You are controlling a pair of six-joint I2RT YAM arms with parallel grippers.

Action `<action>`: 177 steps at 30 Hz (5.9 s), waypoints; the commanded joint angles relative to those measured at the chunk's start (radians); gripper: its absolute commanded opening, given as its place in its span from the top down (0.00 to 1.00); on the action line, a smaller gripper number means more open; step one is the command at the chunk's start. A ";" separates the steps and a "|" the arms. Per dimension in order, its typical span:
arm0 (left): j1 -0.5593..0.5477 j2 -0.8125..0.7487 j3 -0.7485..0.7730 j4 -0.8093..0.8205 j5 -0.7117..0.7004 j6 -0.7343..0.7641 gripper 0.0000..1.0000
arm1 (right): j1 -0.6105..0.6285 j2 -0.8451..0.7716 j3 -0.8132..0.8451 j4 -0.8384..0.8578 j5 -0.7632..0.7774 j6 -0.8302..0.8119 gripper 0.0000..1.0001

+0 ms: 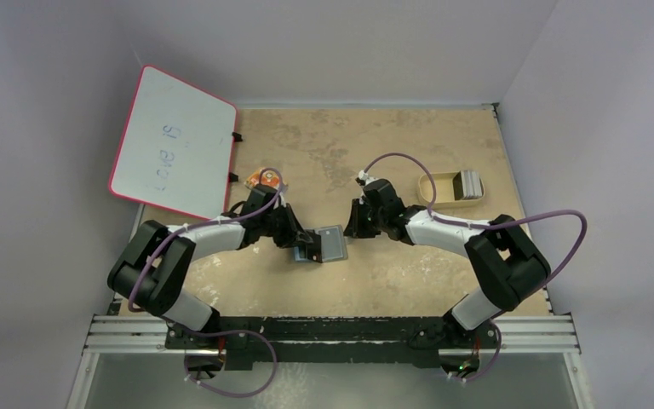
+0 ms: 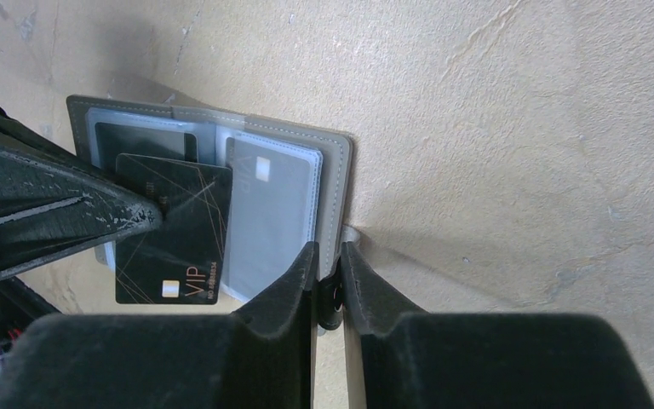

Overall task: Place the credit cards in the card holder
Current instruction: Insert the credit card into the card holder.

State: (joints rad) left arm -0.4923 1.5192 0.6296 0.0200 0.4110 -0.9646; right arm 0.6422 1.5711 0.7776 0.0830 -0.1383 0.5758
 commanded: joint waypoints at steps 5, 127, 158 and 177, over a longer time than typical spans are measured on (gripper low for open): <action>-0.005 0.030 -0.016 0.065 -0.034 0.009 1.00 | 0.008 -0.003 -0.003 0.015 0.017 -0.007 0.89; -0.155 0.037 -0.018 0.154 -0.314 -0.022 0.74 | 0.010 -0.059 -0.167 0.173 0.007 0.145 1.00; -0.164 0.008 0.040 0.041 -0.322 -0.085 0.58 | 0.010 -0.055 -0.162 0.178 0.001 0.145 1.00; -0.216 0.087 0.084 0.132 -0.282 -0.137 0.58 | 0.010 -0.049 -0.170 0.199 -0.012 0.154 1.00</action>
State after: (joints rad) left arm -0.6880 1.5734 0.6788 0.1230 0.1017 -1.0828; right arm 0.6472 1.5177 0.6193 0.2607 -0.1310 0.7189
